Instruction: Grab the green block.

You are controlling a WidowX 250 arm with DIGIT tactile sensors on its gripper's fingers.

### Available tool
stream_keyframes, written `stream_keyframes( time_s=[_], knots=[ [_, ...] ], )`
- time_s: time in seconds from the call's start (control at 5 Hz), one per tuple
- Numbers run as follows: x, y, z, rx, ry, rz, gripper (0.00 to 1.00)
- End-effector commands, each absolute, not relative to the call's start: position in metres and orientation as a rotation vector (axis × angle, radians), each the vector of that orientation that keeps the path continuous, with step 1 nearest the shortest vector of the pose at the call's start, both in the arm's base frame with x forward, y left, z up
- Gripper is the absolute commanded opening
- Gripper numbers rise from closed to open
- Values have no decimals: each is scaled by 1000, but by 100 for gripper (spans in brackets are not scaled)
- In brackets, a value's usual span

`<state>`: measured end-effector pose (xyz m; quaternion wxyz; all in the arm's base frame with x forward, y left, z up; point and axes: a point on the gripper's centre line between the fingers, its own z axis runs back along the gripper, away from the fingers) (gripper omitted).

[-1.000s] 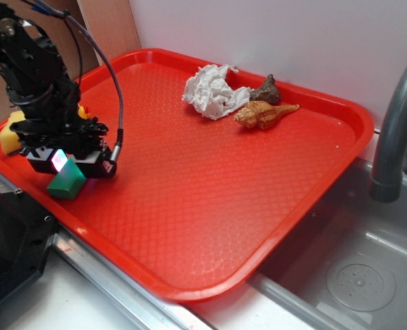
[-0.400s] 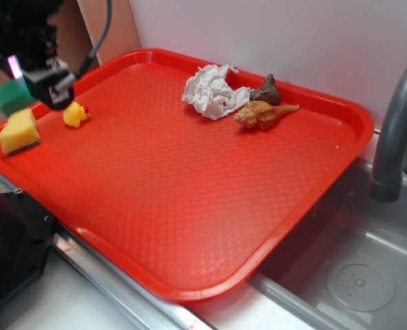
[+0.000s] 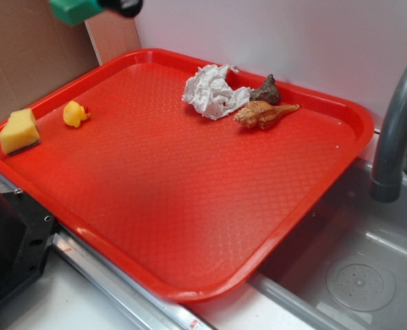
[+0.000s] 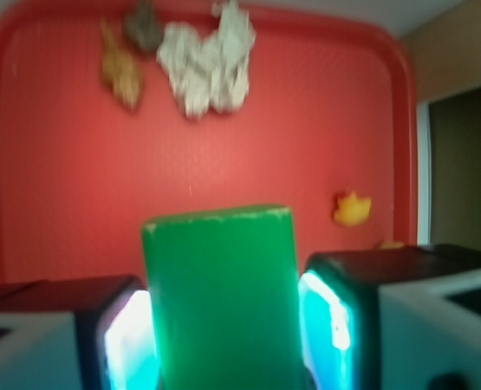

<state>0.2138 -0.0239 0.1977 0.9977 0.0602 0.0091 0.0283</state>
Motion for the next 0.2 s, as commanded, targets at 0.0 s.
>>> stream_keyframes(
  time_s=[0.0],
  knots=[
    [240,-14,208,121,-82,80,0]
  ],
)
